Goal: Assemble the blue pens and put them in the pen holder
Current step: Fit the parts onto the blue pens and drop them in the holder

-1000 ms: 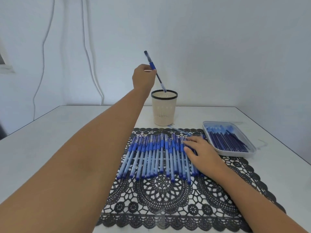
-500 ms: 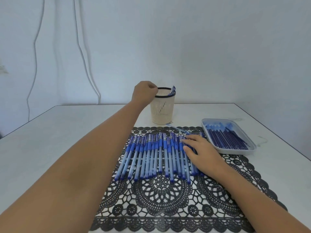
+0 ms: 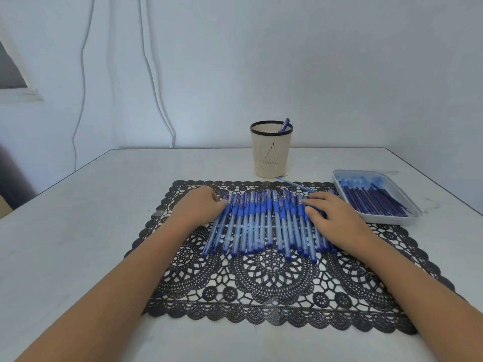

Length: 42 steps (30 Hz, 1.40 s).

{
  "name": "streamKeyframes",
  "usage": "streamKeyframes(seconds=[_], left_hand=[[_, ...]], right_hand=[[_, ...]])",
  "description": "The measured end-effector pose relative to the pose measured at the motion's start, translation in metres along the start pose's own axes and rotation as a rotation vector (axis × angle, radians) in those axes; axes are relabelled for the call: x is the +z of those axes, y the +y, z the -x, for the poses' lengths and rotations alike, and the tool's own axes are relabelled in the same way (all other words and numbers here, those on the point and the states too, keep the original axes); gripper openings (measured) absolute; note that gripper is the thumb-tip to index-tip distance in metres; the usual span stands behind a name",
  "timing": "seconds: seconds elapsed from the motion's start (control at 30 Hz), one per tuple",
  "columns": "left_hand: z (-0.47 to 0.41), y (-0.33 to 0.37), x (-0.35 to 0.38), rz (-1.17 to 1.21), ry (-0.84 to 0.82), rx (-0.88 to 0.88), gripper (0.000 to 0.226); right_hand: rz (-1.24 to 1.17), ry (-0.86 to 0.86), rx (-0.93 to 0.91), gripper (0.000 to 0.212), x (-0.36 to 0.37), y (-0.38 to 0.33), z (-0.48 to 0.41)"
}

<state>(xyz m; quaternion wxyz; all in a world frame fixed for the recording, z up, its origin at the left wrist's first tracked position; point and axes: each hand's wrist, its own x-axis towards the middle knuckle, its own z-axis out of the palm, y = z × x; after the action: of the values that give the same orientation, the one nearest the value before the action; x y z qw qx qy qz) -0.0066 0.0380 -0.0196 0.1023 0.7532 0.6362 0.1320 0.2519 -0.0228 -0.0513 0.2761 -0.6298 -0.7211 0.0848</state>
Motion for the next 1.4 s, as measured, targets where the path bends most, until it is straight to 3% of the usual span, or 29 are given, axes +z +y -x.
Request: streamKeyframes(seconds=[0.2,0.4,0.53,0.73,0.9,1.17,1.4], left_hand=[[0.008,-0.004,0.000,-0.042,-0.011,0.025,0.023],[0.024,0.011,-0.010,0.096,0.125,0.039,0.024],[0.042,0.031,-0.022,0.303,0.142,0.210,0.016],[0.054,0.045,-0.010,0.194,-0.012,0.453,0.019],[0.053,0.042,-0.003,0.158,0.001,0.558,0.018],[0.049,0.037,0.005,0.221,0.096,0.581,0.035],[0.050,0.040,0.002,0.305,0.023,0.530,0.024]], right_hand=[[0.027,-0.009,-0.008,0.036,-0.001,-0.003,0.000],[0.023,0.041,-0.040,0.037,-0.004,-0.010,0.003],[-0.052,0.151,-0.114,0.037,-0.011,-0.025,0.007],[-0.186,0.091,-0.245,0.036,-0.018,-0.054,0.018],[-0.161,0.062,-0.237,0.021,-0.019,-0.056,0.020],[-0.222,-0.008,-0.276,0.013,-0.019,-0.053,0.020],[-0.226,-0.044,-0.306,0.012,-0.022,-0.051,0.020]])
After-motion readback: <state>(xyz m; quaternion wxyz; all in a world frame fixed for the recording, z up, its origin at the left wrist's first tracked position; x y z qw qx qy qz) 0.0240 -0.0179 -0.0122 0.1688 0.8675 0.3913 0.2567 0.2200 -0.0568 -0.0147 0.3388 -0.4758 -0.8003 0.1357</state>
